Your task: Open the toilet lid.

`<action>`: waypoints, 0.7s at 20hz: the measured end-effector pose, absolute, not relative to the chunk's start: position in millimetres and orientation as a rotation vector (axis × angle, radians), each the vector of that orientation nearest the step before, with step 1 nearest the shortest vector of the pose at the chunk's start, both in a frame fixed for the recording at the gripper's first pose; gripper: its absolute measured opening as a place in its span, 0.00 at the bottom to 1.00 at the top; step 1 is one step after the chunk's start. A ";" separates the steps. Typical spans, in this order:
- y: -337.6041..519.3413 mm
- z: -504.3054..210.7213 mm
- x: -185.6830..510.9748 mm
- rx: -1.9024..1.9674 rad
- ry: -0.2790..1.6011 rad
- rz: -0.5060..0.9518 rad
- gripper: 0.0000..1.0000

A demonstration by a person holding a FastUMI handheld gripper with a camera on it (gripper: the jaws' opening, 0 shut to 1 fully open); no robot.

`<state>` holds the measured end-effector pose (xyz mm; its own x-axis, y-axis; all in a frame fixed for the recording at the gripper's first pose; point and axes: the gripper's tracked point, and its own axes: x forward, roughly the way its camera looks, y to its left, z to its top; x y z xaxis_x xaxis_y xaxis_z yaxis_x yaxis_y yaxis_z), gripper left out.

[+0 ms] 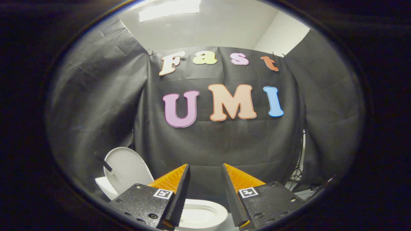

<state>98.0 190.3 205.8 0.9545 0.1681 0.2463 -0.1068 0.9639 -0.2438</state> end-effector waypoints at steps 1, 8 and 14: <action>178.9 206.0 95.1 -0.232 -0.262 0.125 0.60; 112.0 191.1 69.8 -0.209 -0.239 0.046 0.59; 58.4 173.1 49.9 -0.126 -0.211 -0.037 0.59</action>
<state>49.9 58.4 173.1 0.9771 -0.0234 0.2116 0.0499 0.9914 -0.1208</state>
